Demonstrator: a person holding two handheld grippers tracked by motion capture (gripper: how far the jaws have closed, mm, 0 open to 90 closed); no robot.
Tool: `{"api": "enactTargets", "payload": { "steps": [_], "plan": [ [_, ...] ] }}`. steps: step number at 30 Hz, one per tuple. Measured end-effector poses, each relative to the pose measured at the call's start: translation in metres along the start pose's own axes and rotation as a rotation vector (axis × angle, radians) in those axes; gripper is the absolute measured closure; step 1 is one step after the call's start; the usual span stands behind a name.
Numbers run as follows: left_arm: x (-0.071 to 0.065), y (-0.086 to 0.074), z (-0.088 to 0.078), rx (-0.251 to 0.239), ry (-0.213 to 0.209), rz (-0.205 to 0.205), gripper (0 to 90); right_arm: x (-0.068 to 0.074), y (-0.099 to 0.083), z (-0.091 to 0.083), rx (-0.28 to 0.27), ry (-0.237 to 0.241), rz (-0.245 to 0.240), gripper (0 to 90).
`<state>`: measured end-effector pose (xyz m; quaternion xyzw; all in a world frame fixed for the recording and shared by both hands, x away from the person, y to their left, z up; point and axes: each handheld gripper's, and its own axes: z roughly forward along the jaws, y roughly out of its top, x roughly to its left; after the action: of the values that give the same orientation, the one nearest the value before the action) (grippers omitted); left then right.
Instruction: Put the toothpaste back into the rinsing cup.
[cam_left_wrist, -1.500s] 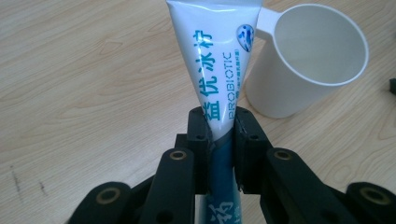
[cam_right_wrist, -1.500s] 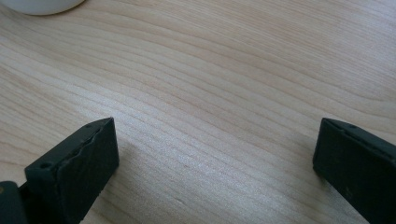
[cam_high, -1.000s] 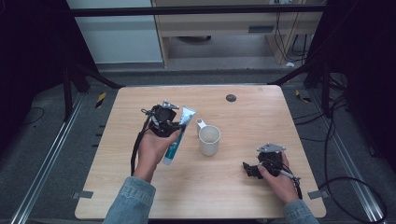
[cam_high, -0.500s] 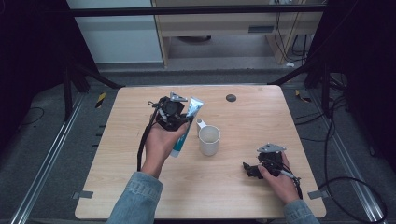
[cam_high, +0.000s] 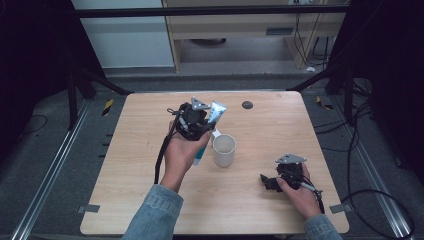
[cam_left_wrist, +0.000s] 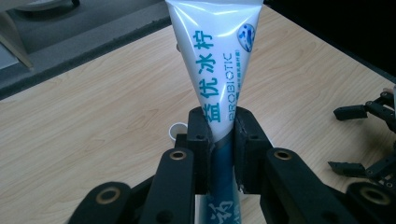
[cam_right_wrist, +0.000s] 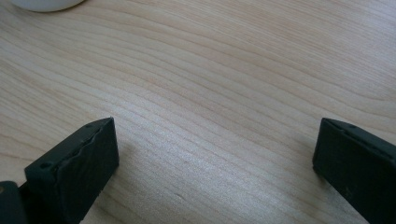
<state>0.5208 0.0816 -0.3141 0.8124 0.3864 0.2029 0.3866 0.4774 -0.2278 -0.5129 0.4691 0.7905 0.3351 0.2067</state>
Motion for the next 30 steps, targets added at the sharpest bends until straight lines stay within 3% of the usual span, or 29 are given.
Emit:
{"api": "enactTargets", "payload": {
  "steps": [5, 10, 24, 30],
  "plan": [
    [-0.002, 0.005, 0.000, -0.028, 0.001, -0.007, 78.3, 0.000, 0.000, 0.000, 0.000, 0.000, 0.000, 0.5],
    [-0.005, 0.010, 0.005, -0.024, -0.010, 0.011, 78.3, -0.001, 0.000, 0.000, 0.003, -0.003, -0.013, 0.5],
    [-0.013, 0.034, 0.017, -0.115, 0.012, 0.031, 78.3, 0.000, 0.000, 0.000, 0.001, 0.001, 0.001, 0.5],
    [-0.016, 0.038, 0.020, -0.127, 0.017, 0.030, 78.3, 0.000, 0.000, 0.000, 0.001, 0.001, 0.001, 0.5]
  ]
}}
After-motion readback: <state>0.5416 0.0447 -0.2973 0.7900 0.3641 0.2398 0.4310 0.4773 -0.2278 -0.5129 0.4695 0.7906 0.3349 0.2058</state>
